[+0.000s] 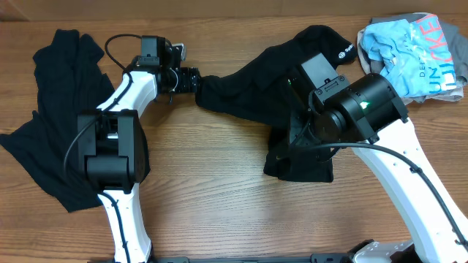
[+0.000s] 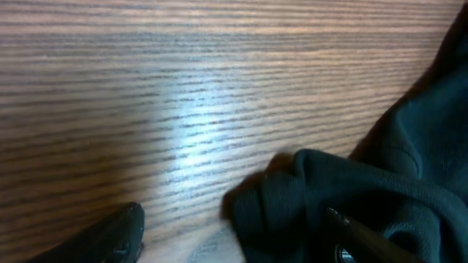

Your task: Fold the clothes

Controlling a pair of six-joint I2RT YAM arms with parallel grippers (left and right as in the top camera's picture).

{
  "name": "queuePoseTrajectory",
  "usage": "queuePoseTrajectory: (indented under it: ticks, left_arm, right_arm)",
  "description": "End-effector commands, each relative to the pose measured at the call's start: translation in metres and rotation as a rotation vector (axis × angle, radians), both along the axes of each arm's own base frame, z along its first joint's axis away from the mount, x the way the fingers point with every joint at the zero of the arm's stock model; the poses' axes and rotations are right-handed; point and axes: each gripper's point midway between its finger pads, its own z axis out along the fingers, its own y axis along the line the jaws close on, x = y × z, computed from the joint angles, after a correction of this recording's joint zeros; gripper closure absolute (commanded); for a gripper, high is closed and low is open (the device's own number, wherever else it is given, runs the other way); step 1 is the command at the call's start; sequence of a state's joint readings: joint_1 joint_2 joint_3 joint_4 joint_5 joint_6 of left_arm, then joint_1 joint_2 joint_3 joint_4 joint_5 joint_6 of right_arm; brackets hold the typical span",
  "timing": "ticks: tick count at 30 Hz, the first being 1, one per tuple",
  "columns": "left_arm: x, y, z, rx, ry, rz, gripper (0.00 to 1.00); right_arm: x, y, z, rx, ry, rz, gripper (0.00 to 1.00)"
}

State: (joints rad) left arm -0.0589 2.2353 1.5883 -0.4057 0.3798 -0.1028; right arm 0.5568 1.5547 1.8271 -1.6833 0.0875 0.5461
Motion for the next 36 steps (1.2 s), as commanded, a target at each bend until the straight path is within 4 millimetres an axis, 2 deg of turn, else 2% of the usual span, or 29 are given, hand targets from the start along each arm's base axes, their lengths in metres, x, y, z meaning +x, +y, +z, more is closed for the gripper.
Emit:
queuePoseTrajectory:
  ticks: [1, 3, 8, 14, 16, 20, 23, 25, 28, 33, 36]
  left_arm:
    - [-0.01, -0.009, -0.031, -0.04, 0.07, -0.004, 0.2]
    - [-0.009, -0.011, -0.035, -0.049, 0.071, -0.004, 0.22]
    - [-0.013, -0.027, -0.05, -0.065, 0.088, -0.037, 0.38]
    - [-0.02, -0.046, -0.057, -0.053, 0.101, -0.074, 0.41]
    - [-0.021, -0.052, -0.057, -0.052, 0.1, -0.085, 0.52]
    - [-0.023, -0.051, -0.06, -0.029, 0.11, -0.079, 0.94]
    - [-0.026, -0.039, -0.062, -0.012, 0.133, -0.055, 0.96]
    - [-0.024, -0.028, -0.055, -0.027, 0.138, -0.031, 0.96]
    - [-0.016, -0.012, -0.027, -0.071, 0.117, -0.005, 0.96]
    - [-0.001, 0.028, 0.079, -0.123, -0.061, 0.053, 0.96]
    - [-0.002, 0.045, 0.147, -0.119, -0.197, 0.077, 0.96]
  right_arm:
    - [0.0, -0.004, 0.013, 0.01, -0.05, -0.002, 0.96]
    - [0.0, -0.004, 0.013, 0.01, -0.05, -0.002, 0.96]
    - [0.001, -0.004, 0.013, 0.012, -0.053, -0.002, 0.95]
    - [0.002, -0.005, 0.013, 0.004, -0.058, -0.005, 0.95]
    - [0.002, -0.005, 0.013, 0.003, -0.059, -0.005, 0.95]
    - [0.004, -0.004, 0.014, 0.007, -0.065, -0.006, 0.95]
    - [0.008, -0.004, 0.015, 0.005, -0.085, -0.009, 0.95]
    - [0.012, -0.005, 0.016, 0.0, -0.104, -0.013, 0.96]
    - [0.02, -0.004, 0.019, -0.001, -0.142, -0.021, 0.96]
    - [0.034, -0.018, 0.028, 0.02, -0.195, -0.08, 0.96]
    - [0.039, -0.029, 0.037, 0.038, -0.233, -0.101, 0.96]
